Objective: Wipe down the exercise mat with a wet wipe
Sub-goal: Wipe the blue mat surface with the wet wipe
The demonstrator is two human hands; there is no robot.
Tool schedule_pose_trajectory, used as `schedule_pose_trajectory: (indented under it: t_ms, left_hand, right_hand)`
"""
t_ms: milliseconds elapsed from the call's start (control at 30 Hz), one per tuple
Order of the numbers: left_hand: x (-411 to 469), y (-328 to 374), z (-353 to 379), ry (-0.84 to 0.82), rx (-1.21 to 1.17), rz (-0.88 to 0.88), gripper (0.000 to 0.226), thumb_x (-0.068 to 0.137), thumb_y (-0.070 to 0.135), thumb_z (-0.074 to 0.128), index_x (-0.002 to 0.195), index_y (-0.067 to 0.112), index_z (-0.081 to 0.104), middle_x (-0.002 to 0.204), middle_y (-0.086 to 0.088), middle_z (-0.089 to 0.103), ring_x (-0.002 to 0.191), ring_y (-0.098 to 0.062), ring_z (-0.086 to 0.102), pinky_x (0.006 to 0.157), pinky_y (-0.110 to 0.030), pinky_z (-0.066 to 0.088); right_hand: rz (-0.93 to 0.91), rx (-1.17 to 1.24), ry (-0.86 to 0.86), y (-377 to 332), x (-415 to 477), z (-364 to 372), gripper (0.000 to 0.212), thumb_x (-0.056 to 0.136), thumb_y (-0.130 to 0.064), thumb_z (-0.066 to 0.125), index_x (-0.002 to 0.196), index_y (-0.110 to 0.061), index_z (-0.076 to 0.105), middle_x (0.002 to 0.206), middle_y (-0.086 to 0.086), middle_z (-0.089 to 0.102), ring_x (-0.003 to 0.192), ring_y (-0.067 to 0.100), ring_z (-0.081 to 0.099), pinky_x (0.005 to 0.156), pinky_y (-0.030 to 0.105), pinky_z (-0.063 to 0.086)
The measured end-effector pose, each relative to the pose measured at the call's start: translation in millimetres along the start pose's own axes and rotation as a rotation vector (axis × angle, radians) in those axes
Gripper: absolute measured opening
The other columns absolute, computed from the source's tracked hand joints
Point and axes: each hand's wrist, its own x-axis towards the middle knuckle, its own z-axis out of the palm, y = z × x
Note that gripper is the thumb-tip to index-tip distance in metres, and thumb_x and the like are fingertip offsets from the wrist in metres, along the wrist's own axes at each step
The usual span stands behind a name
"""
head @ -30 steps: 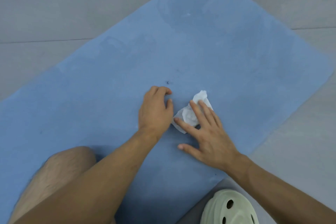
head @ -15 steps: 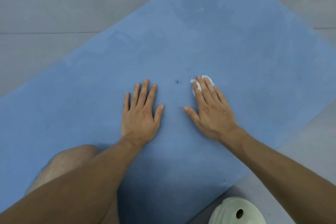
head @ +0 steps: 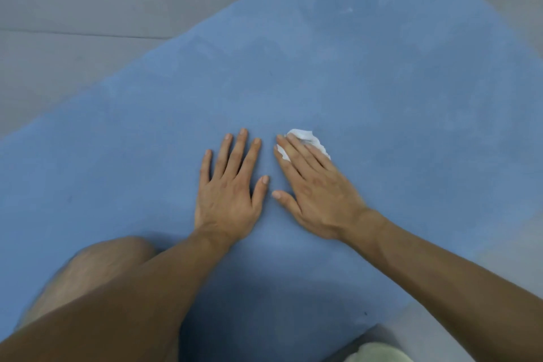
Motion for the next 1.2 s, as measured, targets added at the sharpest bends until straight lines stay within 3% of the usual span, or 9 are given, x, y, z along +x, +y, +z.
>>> schedule_pose_trajectory:
  t_ms: [133, 333, 467, 700, 1033, 1200]
  left_hand:
    - [-1, 0, 0, -0.006, 0.017, -0.002, 0.066, 0.105, 0.054, 0.025, 0.164, 0.028, 0.014, 0.173, 0.007, 0.002, 0.159, -0.015, -0.001, 0.127, -0.052, 0.011]
    - [-1, -1, 2, -0.011, 0.018, -0.002, 0.066, 0.105, 0.055, 0.024, 0.165, 0.029, 0.012, 0.173, 0.008, 0.0, 0.159, -0.014, -0.003, 0.127, -0.052, 0.011]
    - [0, -1, 1, -0.008, 0.017, 0.002, 0.066, 0.105, 0.055, 0.024, 0.165, 0.029, 0.013, 0.173, 0.007, 0.002, 0.159, -0.015, -0.002, 0.127, -0.051, 0.011]
    - [1, 1, 0, -0.005, 0.011, -0.005, 0.067, 0.104, 0.056, 0.026, 0.164, 0.029, 0.016, 0.173, 0.007, 0.004, 0.159, -0.014, 0.0, 0.127, -0.05, 0.01]
    - [2, 4, 1, -0.062, -0.002, -0.046, 0.067, 0.103, 0.056, 0.02, 0.164, 0.033, 0.01, 0.172, 0.012, -0.004, 0.158, -0.012, -0.008, 0.128, -0.048, 0.006]
    - [-5, 26, 0, -0.082, -0.035, -0.133, 0.062, 0.103, 0.052, 0.012, 0.163, 0.038, 0.008, 0.171, 0.013, -0.006, 0.158, -0.015, -0.008, 0.127, -0.049, 0.002]
  right_hand:
    - [-0.079, -0.044, -0.015, 18, -6, -4, 0.077, 0.107, -0.059, 0.027, 0.16, -0.003, 0.024, 0.17, 0.011, 0.016, 0.159, 0.023, 0.008, 0.128, 0.042, 0.015]
    - [0.313, 0.061, 0.021, 62, 26, -21, 0.082, 0.102, -0.061, 0.021, 0.162, -0.004, 0.02, 0.171, 0.01, 0.012, 0.159, 0.022, 0.009, 0.128, 0.036, 0.007]
    - [0.207, 0.082, -0.02, 44, 13, -18, 0.084, 0.101, -0.061, 0.017, 0.162, -0.003, 0.017, 0.171, 0.011, 0.009, 0.159, 0.023, 0.005, 0.129, 0.037, 0.007]
    - [0.049, 0.038, -0.043, 9, -31, -8, 0.083, 0.104, -0.064, 0.028, 0.161, -0.003, 0.023, 0.172, 0.009, 0.01, 0.159, 0.019, 0.001, 0.128, 0.04, 0.015]
    - [0.204, -0.017, 0.02, 13, -73, -13, 0.083, 0.102, -0.065, 0.03, 0.158, -0.003, 0.032, 0.168, 0.009, 0.023, 0.157, 0.022, 0.018, 0.124, 0.04, 0.023]
    - [0.179, 0.045, -0.027, 3, -85, -9, 0.083, 0.103, -0.064, 0.026, 0.16, -0.004, 0.024, 0.17, 0.008, 0.014, 0.159, 0.02, 0.005, 0.127, 0.04, 0.017]
